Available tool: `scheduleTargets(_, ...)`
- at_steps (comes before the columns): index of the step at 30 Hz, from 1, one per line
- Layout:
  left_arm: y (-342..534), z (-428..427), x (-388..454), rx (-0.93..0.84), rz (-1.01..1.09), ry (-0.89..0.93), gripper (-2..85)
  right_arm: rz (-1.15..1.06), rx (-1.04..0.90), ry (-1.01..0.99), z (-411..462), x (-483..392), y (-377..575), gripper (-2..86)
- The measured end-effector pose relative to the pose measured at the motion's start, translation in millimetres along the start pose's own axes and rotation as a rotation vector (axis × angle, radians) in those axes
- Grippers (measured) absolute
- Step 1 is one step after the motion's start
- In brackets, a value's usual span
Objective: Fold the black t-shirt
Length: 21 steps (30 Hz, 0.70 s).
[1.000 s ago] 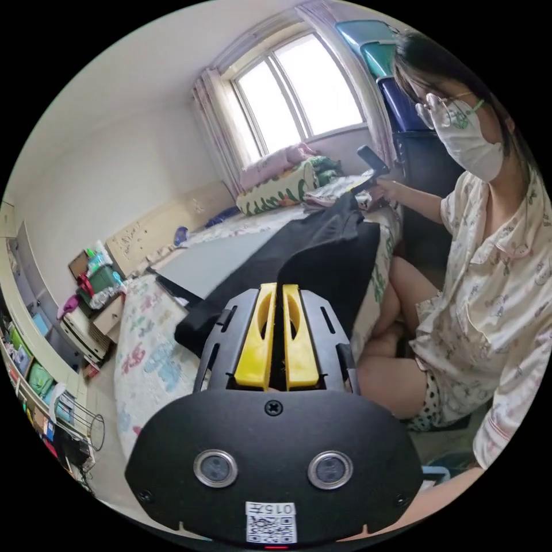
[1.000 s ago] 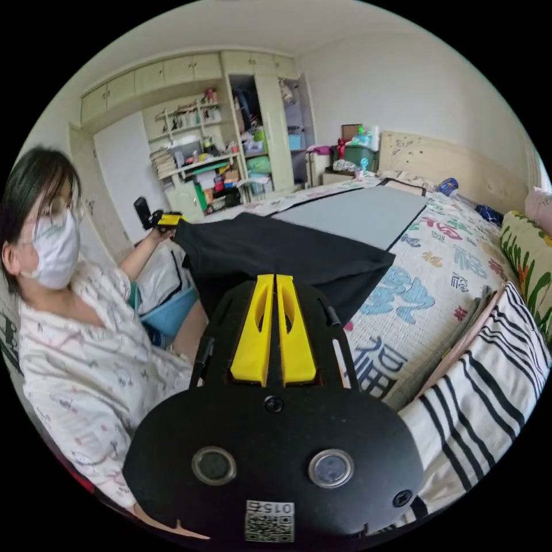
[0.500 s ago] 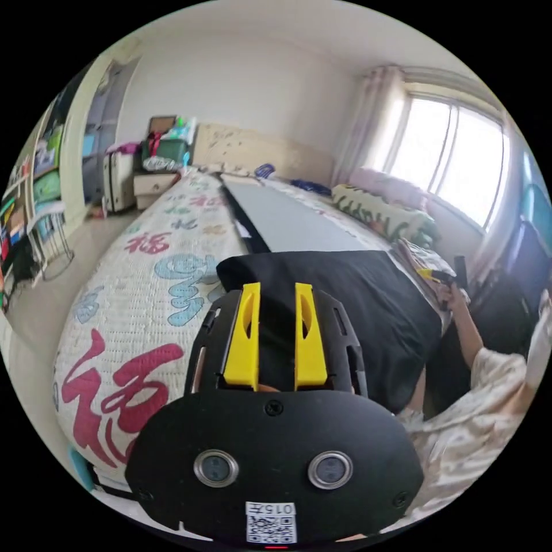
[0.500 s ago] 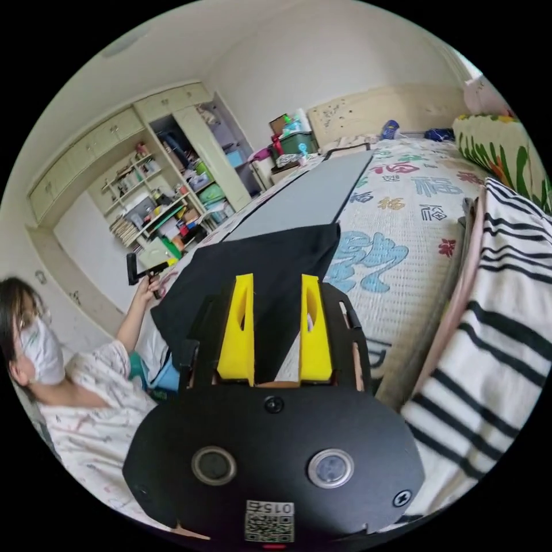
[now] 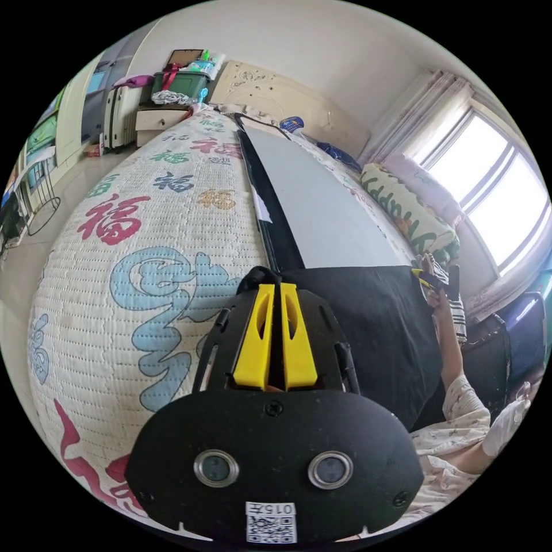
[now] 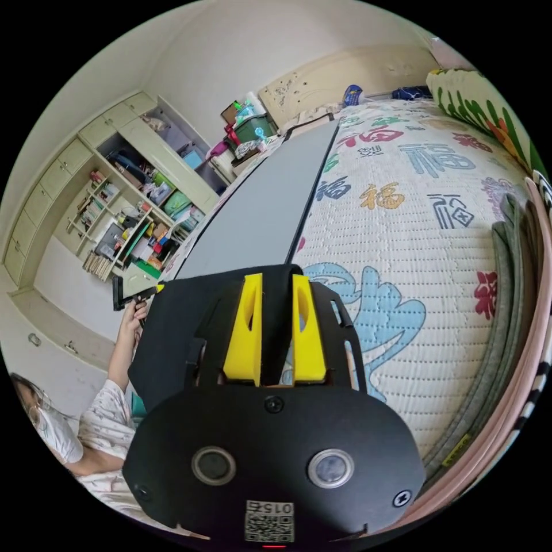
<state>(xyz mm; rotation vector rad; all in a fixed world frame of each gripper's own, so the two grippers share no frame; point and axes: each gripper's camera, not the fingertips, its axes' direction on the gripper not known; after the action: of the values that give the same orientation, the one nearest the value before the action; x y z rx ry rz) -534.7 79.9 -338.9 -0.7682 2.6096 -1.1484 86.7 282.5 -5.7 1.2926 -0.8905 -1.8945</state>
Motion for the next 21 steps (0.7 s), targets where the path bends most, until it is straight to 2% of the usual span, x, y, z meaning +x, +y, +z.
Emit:
scheduleTargets(2,-12.2,-17.4,13.2,0.055,0.016,-0.02,0.1,0.047,0.079,-0.005,4.3,24.2,-4.6,1.7)
scheduleTargets(8,-59.7,-48.4,39.7,0.156,0.028,-0.045,-0.1,-0.028,0.116,0.125,46.4,44.6,-24.3,-0.1)
scheduleTargets(14,-123.9,-30.8,49.4,0.171,0.031,-0.044,0.1,-0.056,0.065,0.314,130.7,94.2,-63.4,-0.6)
scheduleTargets(21,-154.6,-3.7,50.1,0.117,0.034,-0.041,0.3,-0.056,0.039,0.292,179.1,170.2,-30.4,-0.1)
